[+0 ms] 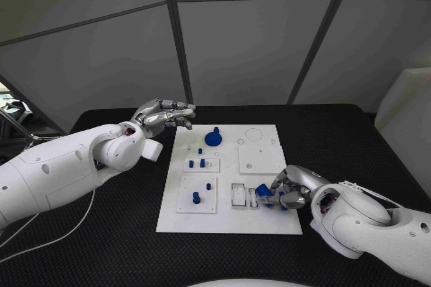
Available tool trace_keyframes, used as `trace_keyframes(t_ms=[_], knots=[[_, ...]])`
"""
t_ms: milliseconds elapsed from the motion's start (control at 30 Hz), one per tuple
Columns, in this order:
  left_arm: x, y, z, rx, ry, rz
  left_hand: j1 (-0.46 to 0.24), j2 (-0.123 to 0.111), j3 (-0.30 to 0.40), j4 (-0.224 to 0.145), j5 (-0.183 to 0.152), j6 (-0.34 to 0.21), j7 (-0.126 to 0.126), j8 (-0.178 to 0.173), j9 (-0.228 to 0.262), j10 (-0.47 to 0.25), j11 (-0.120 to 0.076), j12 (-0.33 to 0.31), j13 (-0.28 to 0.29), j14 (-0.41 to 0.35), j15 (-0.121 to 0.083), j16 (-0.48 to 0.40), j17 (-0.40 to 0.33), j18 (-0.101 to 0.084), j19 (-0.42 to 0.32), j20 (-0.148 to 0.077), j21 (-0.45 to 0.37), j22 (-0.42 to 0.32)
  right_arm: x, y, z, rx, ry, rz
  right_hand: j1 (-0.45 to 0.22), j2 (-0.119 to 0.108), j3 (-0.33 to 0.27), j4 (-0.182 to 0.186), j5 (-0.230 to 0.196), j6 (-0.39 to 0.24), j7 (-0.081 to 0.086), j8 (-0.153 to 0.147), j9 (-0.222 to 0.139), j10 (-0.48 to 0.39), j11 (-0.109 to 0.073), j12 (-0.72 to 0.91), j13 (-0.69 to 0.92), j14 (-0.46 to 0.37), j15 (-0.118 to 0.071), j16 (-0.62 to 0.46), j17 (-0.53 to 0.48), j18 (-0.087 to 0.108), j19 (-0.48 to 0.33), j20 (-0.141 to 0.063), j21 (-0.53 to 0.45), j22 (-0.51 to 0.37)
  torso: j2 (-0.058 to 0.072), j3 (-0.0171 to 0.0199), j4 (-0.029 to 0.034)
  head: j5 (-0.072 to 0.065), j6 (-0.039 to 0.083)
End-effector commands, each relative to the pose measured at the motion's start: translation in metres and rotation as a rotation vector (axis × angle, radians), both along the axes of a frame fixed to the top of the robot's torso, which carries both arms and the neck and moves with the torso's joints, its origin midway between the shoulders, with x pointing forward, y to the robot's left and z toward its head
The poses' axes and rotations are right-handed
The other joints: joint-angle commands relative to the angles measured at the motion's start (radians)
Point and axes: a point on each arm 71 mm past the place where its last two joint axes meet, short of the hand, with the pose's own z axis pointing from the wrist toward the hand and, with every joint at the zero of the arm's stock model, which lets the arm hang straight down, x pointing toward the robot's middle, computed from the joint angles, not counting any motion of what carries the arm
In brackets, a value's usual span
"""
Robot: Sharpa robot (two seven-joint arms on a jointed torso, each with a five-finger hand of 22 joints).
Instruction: Assemble the parts on the task board
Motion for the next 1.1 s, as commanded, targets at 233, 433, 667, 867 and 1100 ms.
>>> trace_keyframes(t_ms=[233, 433, 667, 867, 1100], knots=[[0.000, -0.002, 0.002, -0.012, -0.006, -0.013, -0.002, 0.007, -0.004, 0.001, -0.005, -0.006, 0.002, -0.003, 0.001, -0.006, -0.001, -0.002, -0.001, 0.004, 0.001, -0.005, -0.002, 0.001, 0.002, 0.006, -0.004, -0.001, -0.011, 0.013, 0.020, 0.170, -0.118, -0.004, -0.006, 0.010, 0.002, 0.004, 0.008, 0.012, -0.001, 0.004, 0.020, -0.004, -0.006, 0.000, -0.003, 0.061, -0.007, 0.002, 0.050, -0.007, 0.106, -0.010, 0.005, 0.263, 0.001, -0.0009, 0.0011, -0.005, 0.005], [0.000, -0.003, 0.001, -0.013, -0.005, -0.016, -0.002, 0.007, -0.004, 0.001, -0.005, -0.006, 0.002, -0.003, 0.001, -0.006, -0.001, -0.002, -0.001, 0.004, 0.001, -0.005, -0.002, 0.001, 0.002, 0.006, -0.004, -0.001, -0.010, 0.023, 0.019, 0.194, -0.097, 0.009, -0.012, 0.009, -0.001, 0.006, 0.010, 0.008, -0.001, 0.000, 0.022, -0.005, -0.005, -0.002, -0.004, 0.060, -0.007, 0.001, 0.047, -0.007, 0.106, -0.011, 0.005, 0.263, 0.002, -0.0011, 0.0023, -0.003, 0.004], [0.000, -0.003, 0.001, -0.013, -0.004, -0.017, -0.002, 0.007, -0.004, 0.001, -0.005, -0.006, 0.002, -0.003, 0.001, -0.006, -0.001, -0.002, -0.001, 0.004, 0.001, -0.005, -0.002, 0.001, 0.002, 0.006, -0.004, -0.001, -0.008, 0.036, 0.011, 0.171, -0.024, 0.034, -0.059, 0.009, -0.010, 0.011, 0.011, 0.006, 0.000, -0.010, 0.032, -0.006, -0.003, -0.010, -0.006, 0.059, -0.005, -0.002, 0.043, -0.007, 0.106, -0.009, 0.005, 0.263, 0.002, -0.0014, 0.0012, 0.001, 0.002], [0.000, -0.003, 0.001, -0.012, -0.003, -0.018, -0.002, 0.008, -0.005, 0.001, -0.004, -0.006, 0.001, -0.003, 0.001, -0.006, -0.001, -0.002, -0.002, 0.005, 0.001, -0.006, -0.002, 0.002, 0.002, 0.006, -0.004, -0.002, -0.007, 0.046, 0.008, 0.162, 0.007, 0.047, -0.117, 0.012, -0.009, 0.013, 0.013, 0.013, -0.002, -0.017, 0.046, -0.008, -0.005, -0.020, -0.009, 0.057, -0.006, -0.006, 0.036, -0.007, 0.106, -0.010, 0.005, 0.263, 0.003, -0.0011, 0.0001, 0.006, 0.000], [0.000, -0.003, 0.001, -0.011, -0.001, -0.019, -0.002, 0.008, -0.005, 0.001, -0.004, -0.006, 0.001, -0.003, 0.001, -0.006, -0.001, -0.002, -0.002, 0.005, 0.001, -0.006, -0.002, 0.002, 0.002, 0.006, -0.004, -0.002, -0.003, 0.050, 0.004, 0.148, 0.020, 0.037, -0.141, 0.003, -0.010, 0.013, 0.011, 0.019, -0.004, -0.019, 0.055, -0.009, -0.007, -0.026, -0.011, 0.057, -0.007, -0.008, 0.033, -0.007, 0.106, -0.011, 0.005, 0.263, 0.001, -0.0011, 0.0005, 0.006, 0.000]])
